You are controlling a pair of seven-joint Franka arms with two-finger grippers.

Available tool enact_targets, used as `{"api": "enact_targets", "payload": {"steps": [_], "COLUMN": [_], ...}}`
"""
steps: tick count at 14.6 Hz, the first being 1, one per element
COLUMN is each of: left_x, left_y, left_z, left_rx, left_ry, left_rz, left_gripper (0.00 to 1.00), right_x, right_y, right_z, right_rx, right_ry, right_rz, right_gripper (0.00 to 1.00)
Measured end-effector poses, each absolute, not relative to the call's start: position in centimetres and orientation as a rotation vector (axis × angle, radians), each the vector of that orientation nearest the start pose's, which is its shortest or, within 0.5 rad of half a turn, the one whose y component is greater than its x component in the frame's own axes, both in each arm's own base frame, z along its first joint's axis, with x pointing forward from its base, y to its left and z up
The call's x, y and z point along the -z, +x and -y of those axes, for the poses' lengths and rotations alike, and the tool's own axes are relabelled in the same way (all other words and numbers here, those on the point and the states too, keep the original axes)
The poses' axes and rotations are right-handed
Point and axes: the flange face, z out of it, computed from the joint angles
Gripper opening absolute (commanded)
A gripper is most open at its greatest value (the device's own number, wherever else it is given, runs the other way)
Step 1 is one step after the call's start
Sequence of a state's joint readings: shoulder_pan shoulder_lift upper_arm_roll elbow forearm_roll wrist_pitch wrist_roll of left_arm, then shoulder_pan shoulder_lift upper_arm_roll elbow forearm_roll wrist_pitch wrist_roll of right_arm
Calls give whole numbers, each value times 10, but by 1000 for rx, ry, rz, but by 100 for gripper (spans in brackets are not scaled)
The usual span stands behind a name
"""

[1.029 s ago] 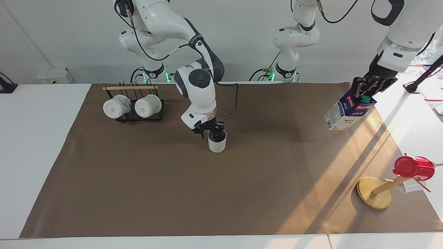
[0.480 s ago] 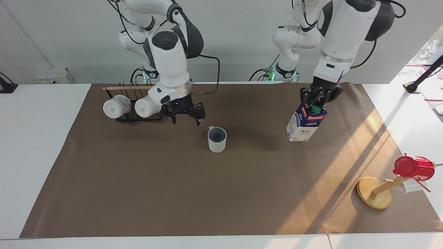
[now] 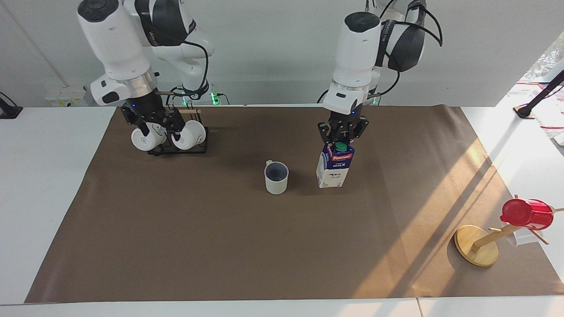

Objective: Place cup and milk on table

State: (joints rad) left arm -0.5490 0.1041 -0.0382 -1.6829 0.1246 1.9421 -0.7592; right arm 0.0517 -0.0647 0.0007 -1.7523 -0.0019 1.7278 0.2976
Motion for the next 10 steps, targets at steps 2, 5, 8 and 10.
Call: {"api": "enact_targets", "payload": {"steps": [2, 5, 8, 10], "left_x": [-532, -513, -492, -483], "left_y": [508, 503, 495, 491], "left_z": [351, 373, 395, 403], "left_rx": [318, 322, 291, 278], "left_ry": [-3098, -3084, -3076, -3072], "left_rz": [240, 245, 239, 234], "left_gripper": [0, 0, 0, 0], "right_x": [-601, -627, -637, -634], "right_y": [538, 531, 536, 539], "right_z": [5, 32, 36, 36], "right_rx": [20, -10, 6, -17], "right_ry": [-3121, -3118, -3116, -3121], "right_rz": [-395, -437, -443, -417], "right_gripper": [100, 100, 100, 100]}}
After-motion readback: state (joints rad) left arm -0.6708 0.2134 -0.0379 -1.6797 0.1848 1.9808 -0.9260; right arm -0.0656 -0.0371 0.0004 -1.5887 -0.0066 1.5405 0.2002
